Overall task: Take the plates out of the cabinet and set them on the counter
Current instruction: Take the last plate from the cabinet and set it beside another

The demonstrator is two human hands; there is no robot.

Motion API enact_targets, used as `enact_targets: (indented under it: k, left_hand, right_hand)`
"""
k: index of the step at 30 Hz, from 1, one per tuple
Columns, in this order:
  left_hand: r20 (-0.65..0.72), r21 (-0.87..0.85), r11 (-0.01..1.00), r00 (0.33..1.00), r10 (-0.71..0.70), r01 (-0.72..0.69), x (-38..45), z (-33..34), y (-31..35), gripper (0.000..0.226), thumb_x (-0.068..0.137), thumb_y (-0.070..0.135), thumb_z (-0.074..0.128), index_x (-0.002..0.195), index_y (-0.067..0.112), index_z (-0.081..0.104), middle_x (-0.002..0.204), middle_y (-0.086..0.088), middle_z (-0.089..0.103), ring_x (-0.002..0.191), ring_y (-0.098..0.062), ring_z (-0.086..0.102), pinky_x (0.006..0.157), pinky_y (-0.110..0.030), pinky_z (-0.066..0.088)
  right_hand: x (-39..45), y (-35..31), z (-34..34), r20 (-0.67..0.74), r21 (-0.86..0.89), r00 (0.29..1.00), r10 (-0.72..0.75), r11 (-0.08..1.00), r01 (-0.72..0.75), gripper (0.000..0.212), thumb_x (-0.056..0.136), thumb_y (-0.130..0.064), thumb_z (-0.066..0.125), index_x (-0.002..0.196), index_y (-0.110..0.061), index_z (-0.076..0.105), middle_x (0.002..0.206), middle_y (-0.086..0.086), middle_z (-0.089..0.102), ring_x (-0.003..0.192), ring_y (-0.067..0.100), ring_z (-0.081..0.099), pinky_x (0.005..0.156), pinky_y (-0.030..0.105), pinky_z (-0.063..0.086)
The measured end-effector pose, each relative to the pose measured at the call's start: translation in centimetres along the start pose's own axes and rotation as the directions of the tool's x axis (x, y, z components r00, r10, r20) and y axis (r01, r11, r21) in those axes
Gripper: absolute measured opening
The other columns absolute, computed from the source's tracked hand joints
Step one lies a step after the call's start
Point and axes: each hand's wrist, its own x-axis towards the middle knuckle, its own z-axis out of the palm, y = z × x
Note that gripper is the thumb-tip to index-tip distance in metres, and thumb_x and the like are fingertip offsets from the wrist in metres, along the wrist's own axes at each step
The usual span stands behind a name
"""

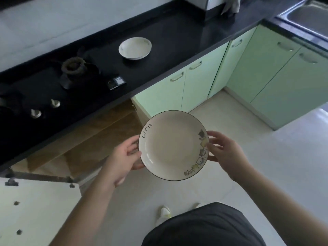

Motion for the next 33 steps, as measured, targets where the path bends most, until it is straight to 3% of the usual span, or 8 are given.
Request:
enact_targets:
  k: [5,10,15,20,25,33]
  left_hand:
    - [0.088,0.024,0.999,0.995,-0.036,0.034,4.9,4.8,2.6,0.05,0.094,-0.012,0.048,0.135,0.016,0.053,0.124,-0.003,0.066,0.113,-0.025,0.063,0.064,-0.034,0.062]
    - [0.143,0.067,0.996,0.988,-0.066,0.057,10.7,12.7,5.4,0.044,0.094,-0.009,0.051,0.124,0.022,0.06,0.109,0.006,0.073,0.094,-0.016,0.07,0.059,-0.03,0.059]
    - [0.172,0.13,0.991,0.985,-0.028,0.006,15.1,21.9,9.5,0.043,0.095,-0.005,0.052,0.12,0.028,0.063,0.114,0.007,0.071,0.096,-0.009,0.07,0.064,-0.029,0.059]
    - [0.149,0.12,0.993,0.989,-0.018,0.0,17.9,28.8,12.8,0.041,0.097,-0.004,0.05,0.125,0.025,0.06,0.118,0.008,0.069,0.098,-0.007,0.069,0.064,-0.027,0.058]
    - [0.079,0.078,0.996,0.996,-0.052,0.046,20.6,30.8,14.7,0.037,0.097,-0.003,0.05,0.127,0.017,0.057,0.123,0.004,0.066,0.108,-0.015,0.065,0.064,-0.028,0.059]
    - [-0.052,-0.031,0.999,0.998,-0.042,0.041,27.7,26.8,17.0,0.036,0.096,-0.001,0.054,0.12,0.025,0.063,0.115,0.005,0.071,0.101,-0.016,0.069,0.066,-0.031,0.059]
  right_hand:
    - [2.6,-0.4,-4.6,-0.088,0.109,0.996,0.017,0.994,-0.008,0.025,0.093,-0.008,0.059,0.106,-0.026,0.068,0.09,0.001,0.073,0.077,0.012,0.071,0.062,0.023,0.057]
    - [6.9,-0.7,-11.8,-0.135,0.142,0.991,0.017,0.99,0.002,0.024,0.094,-0.01,0.059,0.106,-0.028,0.069,0.086,-0.005,0.074,0.08,0.013,0.072,0.064,0.025,0.058]
    - [12.2,-2.1,-20.2,-0.177,0.158,0.984,0.017,0.987,0.011,0.022,0.094,-0.016,0.06,0.113,-0.027,0.067,0.094,-0.001,0.074,0.081,0.013,0.072,0.063,0.023,0.057]
    - [17.0,-4.5,-27.0,-0.155,0.131,0.988,-0.015,0.991,0.036,0.023,0.094,-0.016,0.059,0.105,-0.034,0.068,0.087,-0.011,0.074,0.079,0.009,0.072,0.062,0.021,0.057]
    - [22.2,-7.3,-29.3,-0.059,0.117,0.996,-0.06,0.991,0.066,0.037,0.093,-0.016,0.06,0.088,-0.051,0.071,0.087,-0.011,0.074,0.078,0.007,0.072,0.062,0.019,0.056]
    - [33.1,-10.9,-25.1,0.06,0.058,0.996,-0.064,0.996,0.06,0.024,0.095,-0.017,0.059,0.104,-0.037,0.068,0.094,-0.006,0.075,0.084,0.01,0.072,0.065,0.023,0.058]
